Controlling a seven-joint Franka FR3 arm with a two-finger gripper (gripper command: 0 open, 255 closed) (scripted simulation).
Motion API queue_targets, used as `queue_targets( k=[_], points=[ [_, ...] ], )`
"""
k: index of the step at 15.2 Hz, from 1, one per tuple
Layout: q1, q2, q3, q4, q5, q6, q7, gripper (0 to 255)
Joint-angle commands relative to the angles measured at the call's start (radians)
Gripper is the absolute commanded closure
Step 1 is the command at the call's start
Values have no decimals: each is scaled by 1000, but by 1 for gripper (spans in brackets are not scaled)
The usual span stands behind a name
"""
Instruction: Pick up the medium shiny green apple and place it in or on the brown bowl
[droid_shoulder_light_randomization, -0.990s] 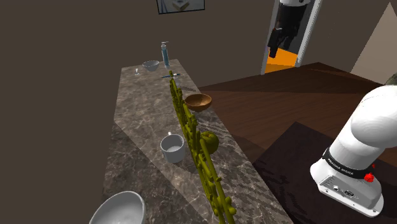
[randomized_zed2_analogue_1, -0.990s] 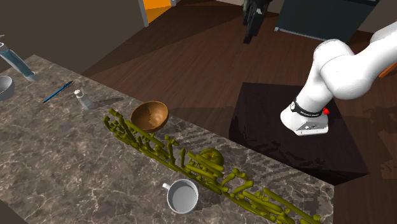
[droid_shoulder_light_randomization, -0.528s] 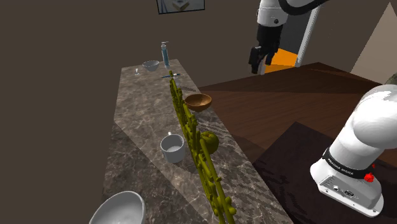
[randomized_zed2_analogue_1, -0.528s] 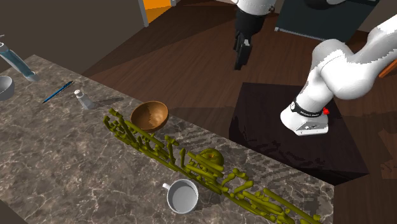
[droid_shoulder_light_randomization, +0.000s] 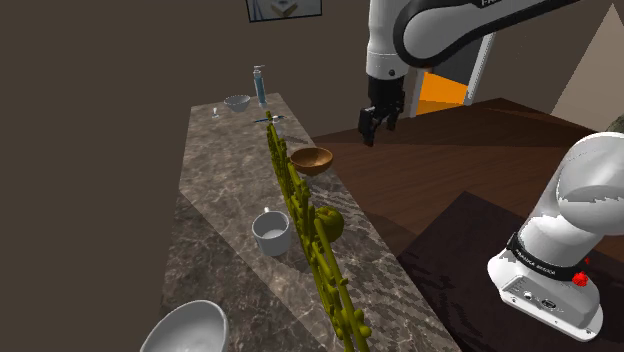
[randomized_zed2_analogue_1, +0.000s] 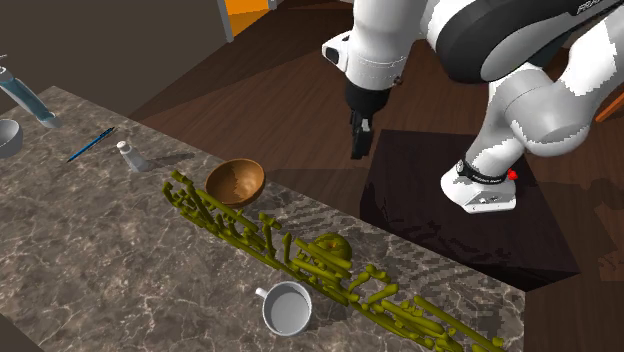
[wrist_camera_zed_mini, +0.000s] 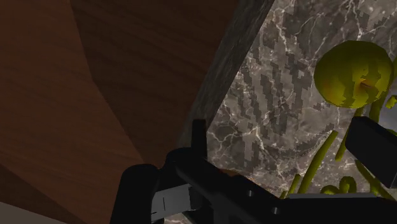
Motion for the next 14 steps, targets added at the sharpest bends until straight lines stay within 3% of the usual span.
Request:
queue_targets(
  k=[1, 8, 14],
  points=[
    [13, 56, 29, 6, 10, 40, 31, 0],
    [52, 272, 118, 78, 12, 149, 136, 0],
    [90, 477, 178, 178, -28, 219, 237, 0]
  ],
)
